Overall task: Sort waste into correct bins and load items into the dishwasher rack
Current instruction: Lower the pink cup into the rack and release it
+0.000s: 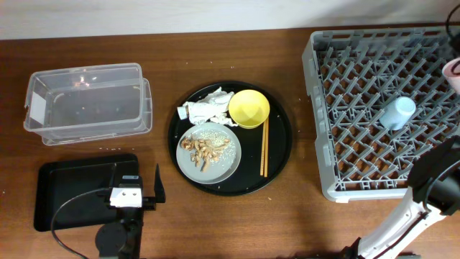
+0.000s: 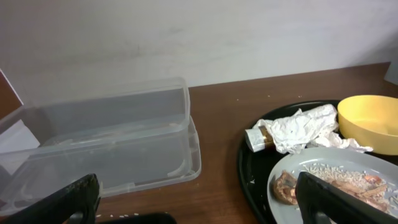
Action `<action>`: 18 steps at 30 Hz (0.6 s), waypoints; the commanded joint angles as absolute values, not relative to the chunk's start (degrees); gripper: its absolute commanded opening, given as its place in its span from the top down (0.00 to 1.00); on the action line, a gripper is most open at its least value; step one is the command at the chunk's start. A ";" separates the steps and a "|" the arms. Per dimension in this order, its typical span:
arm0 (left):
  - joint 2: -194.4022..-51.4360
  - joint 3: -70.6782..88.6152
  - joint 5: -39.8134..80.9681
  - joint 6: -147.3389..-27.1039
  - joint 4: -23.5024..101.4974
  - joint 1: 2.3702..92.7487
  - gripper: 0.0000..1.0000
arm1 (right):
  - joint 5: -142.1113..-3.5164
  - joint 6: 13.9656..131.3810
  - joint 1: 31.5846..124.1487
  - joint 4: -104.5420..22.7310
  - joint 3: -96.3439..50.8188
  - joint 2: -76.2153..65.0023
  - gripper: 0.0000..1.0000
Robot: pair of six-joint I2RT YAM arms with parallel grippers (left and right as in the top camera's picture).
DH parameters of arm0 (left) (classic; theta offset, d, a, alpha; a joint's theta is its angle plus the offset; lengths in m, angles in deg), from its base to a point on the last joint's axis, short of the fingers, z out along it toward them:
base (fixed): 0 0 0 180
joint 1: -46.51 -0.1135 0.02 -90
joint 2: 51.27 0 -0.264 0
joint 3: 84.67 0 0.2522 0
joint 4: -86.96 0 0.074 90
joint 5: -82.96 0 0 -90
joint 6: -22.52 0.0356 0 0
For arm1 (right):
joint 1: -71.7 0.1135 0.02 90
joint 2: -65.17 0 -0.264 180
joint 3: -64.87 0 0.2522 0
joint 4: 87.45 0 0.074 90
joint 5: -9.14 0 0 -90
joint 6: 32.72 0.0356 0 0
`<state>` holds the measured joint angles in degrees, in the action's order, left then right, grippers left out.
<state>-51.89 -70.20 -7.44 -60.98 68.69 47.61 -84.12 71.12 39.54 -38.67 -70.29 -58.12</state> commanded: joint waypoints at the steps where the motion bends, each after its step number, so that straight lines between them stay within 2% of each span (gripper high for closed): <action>1: -51.72 -70.42 -7.22 -60.09 68.43 47.57 0.01 | -87.05 68.43 39.80 -38.86 -71.03 -64.57 0.96; 4: -51.72 -70.42 -7.22 -60.09 68.43 47.57 0.01 | -98.22 68.41 39.69 -34.91 -71.03 -66.29 0.96; 8: -51.72 -70.42 -7.22 -60.09 68.43 47.57 0.01 | -110.09 68.48 39.76 -22.93 -71.06 -65.70 0.96; 12: -51.72 -70.42 -7.22 -60.09 68.43 47.57 0.01 | -109.54 75.01 39.82 -11.50 -71.06 -61.31 0.96; 14: -51.72 -70.42 -7.22 -60.09 68.43 47.57 0.00 | -104.19 75.84 39.80 -6.43 -71.06 -57.70 0.96; 18: -51.72 -70.42 -7.22 -60.09 68.43 47.57 0.01 | -92.96 75.82 40.13 -5.20 -71.06 -48.19 0.96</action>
<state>-51.92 -70.20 -7.44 -60.98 68.69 47.61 -98.81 75.12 39.65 -4.90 -70.71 -54.12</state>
